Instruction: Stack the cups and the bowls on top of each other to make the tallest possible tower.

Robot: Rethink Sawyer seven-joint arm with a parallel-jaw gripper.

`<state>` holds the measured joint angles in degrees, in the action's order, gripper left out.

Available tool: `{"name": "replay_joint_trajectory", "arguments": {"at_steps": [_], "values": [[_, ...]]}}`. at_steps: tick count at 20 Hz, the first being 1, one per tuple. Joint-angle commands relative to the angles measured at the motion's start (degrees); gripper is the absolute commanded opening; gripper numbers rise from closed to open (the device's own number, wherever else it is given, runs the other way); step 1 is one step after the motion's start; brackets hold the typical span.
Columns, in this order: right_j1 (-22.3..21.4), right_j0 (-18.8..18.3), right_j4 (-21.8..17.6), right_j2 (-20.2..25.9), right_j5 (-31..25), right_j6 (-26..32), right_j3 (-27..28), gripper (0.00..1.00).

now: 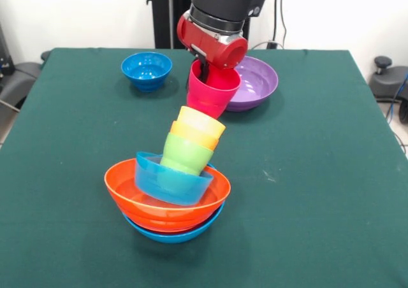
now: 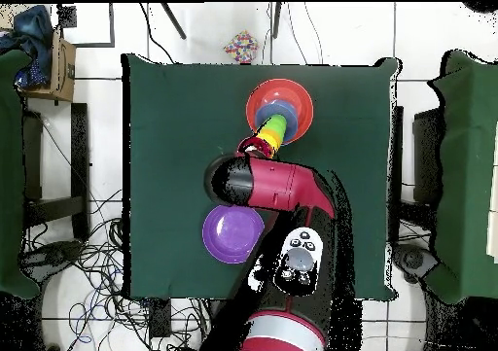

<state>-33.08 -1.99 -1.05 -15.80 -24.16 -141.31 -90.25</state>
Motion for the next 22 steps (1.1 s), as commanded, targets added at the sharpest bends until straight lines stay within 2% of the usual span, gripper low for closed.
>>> {"name": "replay_joint_trajectory", "arguments": {"at_steps": [1,3,6,14,22], "values": [[2.1,2.1,0.0,2.0,1.9,-5.8,2.0,0.00],[2.3,2.9,0.2,1.1,2.7,-6.7,2.3,0.00],[2.8,4.4,0.7,-0.3,7.4,-9.0,1.5,0.00],[5.4,7.2,5.4,-2.7,18.8,-14.6,-2.1,0.00],[5.7,6.7,10.1,-1.6,25.9,-12.8,-6.4,0.00]]}}
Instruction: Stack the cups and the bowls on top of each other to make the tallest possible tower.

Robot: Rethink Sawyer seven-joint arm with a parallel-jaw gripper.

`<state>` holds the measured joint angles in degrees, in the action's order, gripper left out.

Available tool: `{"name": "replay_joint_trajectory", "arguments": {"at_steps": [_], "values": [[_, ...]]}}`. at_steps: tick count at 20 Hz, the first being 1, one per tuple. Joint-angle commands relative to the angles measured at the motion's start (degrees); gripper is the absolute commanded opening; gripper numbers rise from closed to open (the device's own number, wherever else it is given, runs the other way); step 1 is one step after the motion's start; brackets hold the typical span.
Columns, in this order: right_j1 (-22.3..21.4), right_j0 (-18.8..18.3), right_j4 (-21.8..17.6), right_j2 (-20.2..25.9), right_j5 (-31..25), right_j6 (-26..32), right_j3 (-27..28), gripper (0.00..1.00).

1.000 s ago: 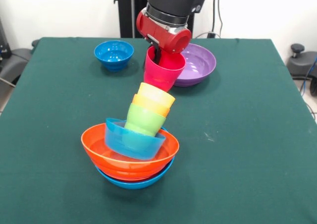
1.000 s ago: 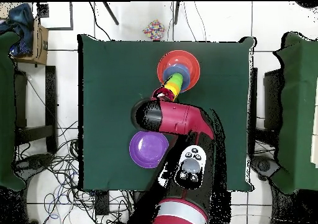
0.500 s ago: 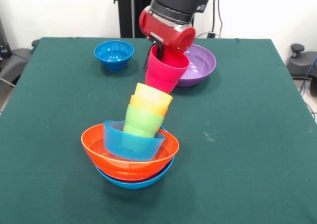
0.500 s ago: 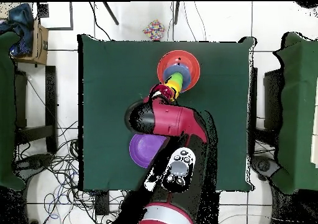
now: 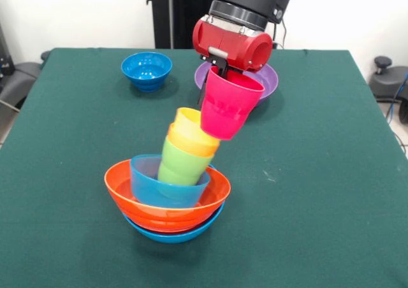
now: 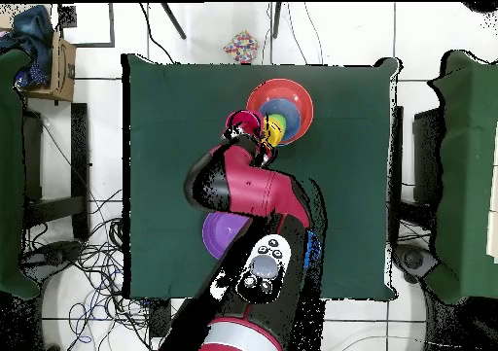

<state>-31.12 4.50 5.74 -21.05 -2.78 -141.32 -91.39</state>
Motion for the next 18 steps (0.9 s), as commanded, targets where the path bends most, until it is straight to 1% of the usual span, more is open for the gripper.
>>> {"name": "replay_joint_trajectory", "arguments": {"at_steps": [1,3,5,7,8,10,12,13,15,18], "values": [[3.9,0.2,3.5,3.7,5.3,-12.5,-5.5,0.00],[4.2,0.3,4.4,3.4,6.5,-12.2,-5.8,0.00],[4.4,0.8,4.9,2.4,5.9,-10.5,-5.4,0.00],[5.5,2.6,5.0,-0.9,1.5,-7.4,-3.7,0.00],[5.9,3.3,4.7,-2.4,-1.8,-5.7,-2.7,0.00],[6.0,3.6,3.3,-3.6,-5.3,-3.0,-1.3,0.00],[5.4,2.7,1.7,-3.2,-9.3,-0.4,-0.1,0.00],[5.0,2.6,1.7,-3.2,-11.0,-0.1,0.3,0.00],[4.2,1.6,2.9,-1.3,-12.2,-1.5,-0.1,0.00],[2.2,-1.2,5.6,3.8,-14.3,-4.1,-1.5,0.00]]}}
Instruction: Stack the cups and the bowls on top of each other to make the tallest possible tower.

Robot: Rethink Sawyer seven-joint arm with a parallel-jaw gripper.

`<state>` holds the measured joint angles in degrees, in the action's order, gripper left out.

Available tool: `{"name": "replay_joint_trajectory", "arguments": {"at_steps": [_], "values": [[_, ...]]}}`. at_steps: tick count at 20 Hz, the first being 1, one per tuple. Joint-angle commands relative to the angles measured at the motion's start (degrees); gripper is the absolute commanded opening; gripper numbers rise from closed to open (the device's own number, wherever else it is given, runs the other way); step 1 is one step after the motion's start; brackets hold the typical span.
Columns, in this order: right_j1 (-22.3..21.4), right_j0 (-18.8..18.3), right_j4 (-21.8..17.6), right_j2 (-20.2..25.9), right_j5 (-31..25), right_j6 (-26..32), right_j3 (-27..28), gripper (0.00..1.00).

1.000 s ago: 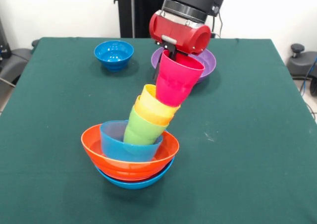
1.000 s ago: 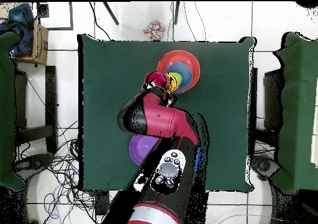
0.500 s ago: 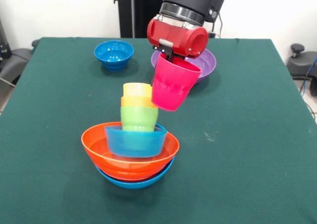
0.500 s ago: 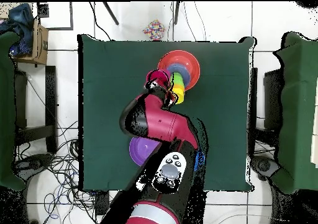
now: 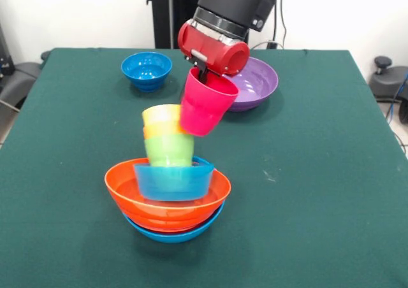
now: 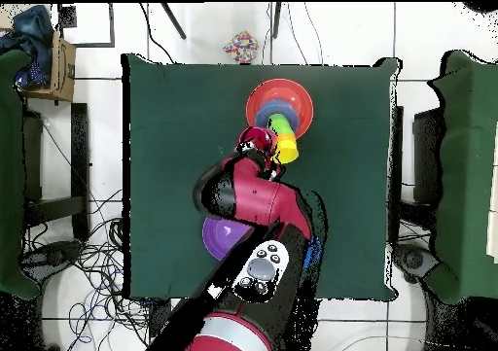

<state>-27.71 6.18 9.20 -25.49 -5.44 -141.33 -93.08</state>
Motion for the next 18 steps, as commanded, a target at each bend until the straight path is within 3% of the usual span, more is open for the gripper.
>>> {"name": "replay_joint_trajectory", "arguments": {"at_steps": [1,9,15,18], "values": [[-1.5,-3.1,2.4,8.4,-13.4,-3.9,0.8,0.00],[-3.3,-2.3,1.3,6.1,-24.0,-1.5,5.5,0.00],[-3.8,-3.5,1.4,7.6,-27.1,-0.8,9.4,0.00],[-3.7,-3.1,1.1,6.7,-33.3,-1.1,12.7,0.00]]}}
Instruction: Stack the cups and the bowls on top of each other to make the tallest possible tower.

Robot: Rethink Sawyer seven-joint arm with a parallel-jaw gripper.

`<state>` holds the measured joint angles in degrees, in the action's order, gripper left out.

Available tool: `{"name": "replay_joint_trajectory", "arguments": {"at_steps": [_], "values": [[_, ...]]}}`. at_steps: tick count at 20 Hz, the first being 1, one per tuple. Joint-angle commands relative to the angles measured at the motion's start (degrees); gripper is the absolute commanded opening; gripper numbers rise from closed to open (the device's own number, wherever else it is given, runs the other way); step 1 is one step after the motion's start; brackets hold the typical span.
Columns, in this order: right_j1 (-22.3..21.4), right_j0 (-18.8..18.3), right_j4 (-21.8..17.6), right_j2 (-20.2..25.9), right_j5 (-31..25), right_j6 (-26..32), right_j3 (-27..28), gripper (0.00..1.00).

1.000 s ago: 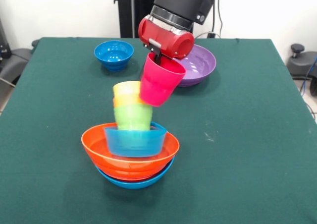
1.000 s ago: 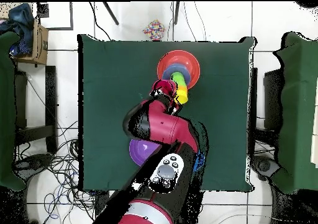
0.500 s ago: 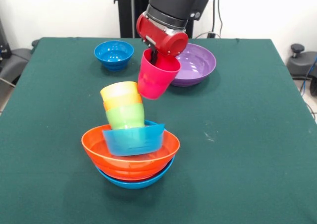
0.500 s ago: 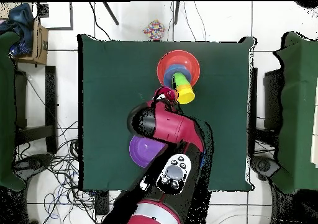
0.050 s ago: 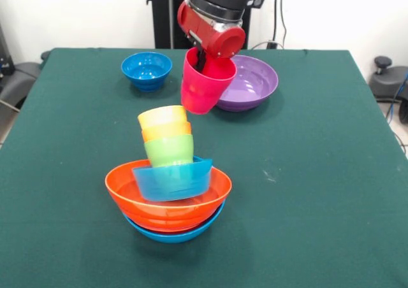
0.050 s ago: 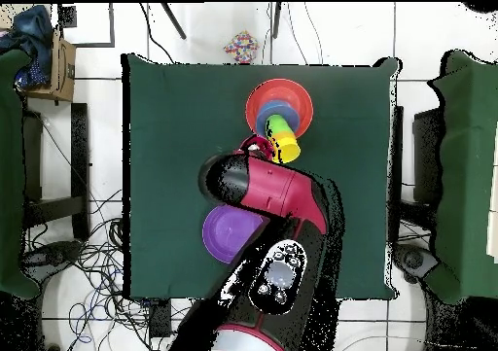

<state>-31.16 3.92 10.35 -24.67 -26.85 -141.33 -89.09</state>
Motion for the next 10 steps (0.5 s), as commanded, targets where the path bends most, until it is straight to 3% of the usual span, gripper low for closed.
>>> {"name": "replay_joint_trajectory", "arguments": {"at_steps": [1,6,10], "values": [[-0.3,-0.7,-0.1,5.8,-14.0,-1.1,9.4,0.00],[0.2,-1.2,-1.4,5.7,-17.4,0.3,11.6,0.00],[0.4,-1.4,-3.7,5.1,-17.0,2.5,11.6,0.00]]}}
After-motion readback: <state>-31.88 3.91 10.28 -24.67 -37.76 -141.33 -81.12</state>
